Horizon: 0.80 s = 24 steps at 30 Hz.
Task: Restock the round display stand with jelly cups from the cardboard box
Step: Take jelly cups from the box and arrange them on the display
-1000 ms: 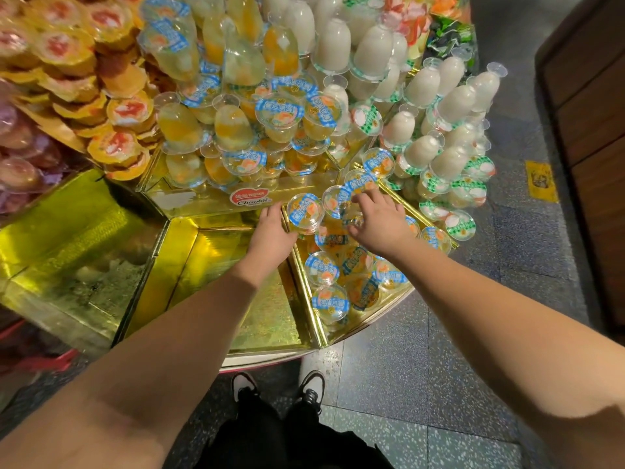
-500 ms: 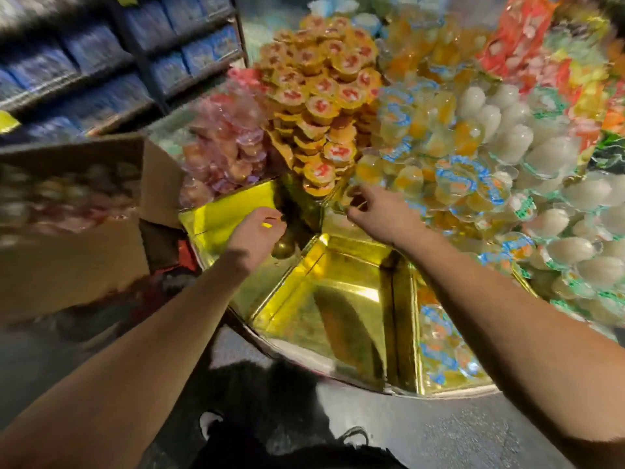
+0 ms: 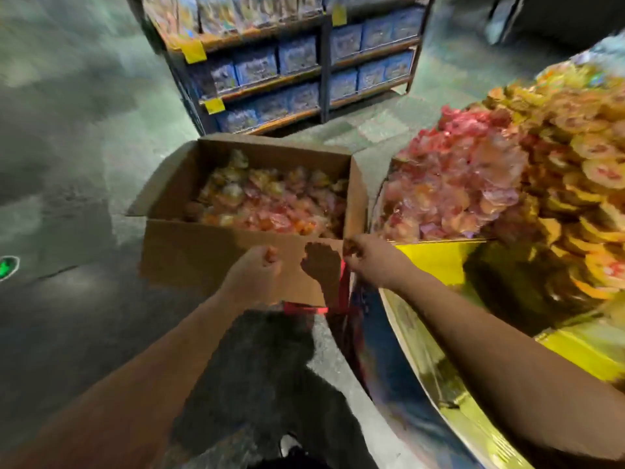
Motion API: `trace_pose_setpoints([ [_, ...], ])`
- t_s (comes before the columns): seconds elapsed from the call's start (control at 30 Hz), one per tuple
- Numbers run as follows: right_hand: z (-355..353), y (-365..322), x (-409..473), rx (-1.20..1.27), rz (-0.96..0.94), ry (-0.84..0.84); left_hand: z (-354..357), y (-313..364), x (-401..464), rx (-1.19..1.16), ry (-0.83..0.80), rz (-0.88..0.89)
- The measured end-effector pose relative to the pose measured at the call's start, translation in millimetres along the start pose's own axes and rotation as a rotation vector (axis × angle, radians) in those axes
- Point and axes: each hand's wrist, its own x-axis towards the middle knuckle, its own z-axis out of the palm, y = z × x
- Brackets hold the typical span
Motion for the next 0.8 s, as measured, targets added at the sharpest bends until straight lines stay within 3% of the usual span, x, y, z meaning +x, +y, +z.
trace_pose_setpoints([
  [0.17,30.9,-35.8,66.7,-0.107,-0.004,-0.137,-50.4,-53.5,37.8,-0.017,-0.055,-0.125],
  [0.47,61.9,-32.3,209.2,-0.157,0.09,-0.175,-92.5,-104.4,156.0,-0.046,-0.016,-0.319],
  [0.8,70.7,22.9,412.7,-0.004,0.462,-0.131,-98.8,-163.9,302.3,0.131,-0.135,-0.563],
])
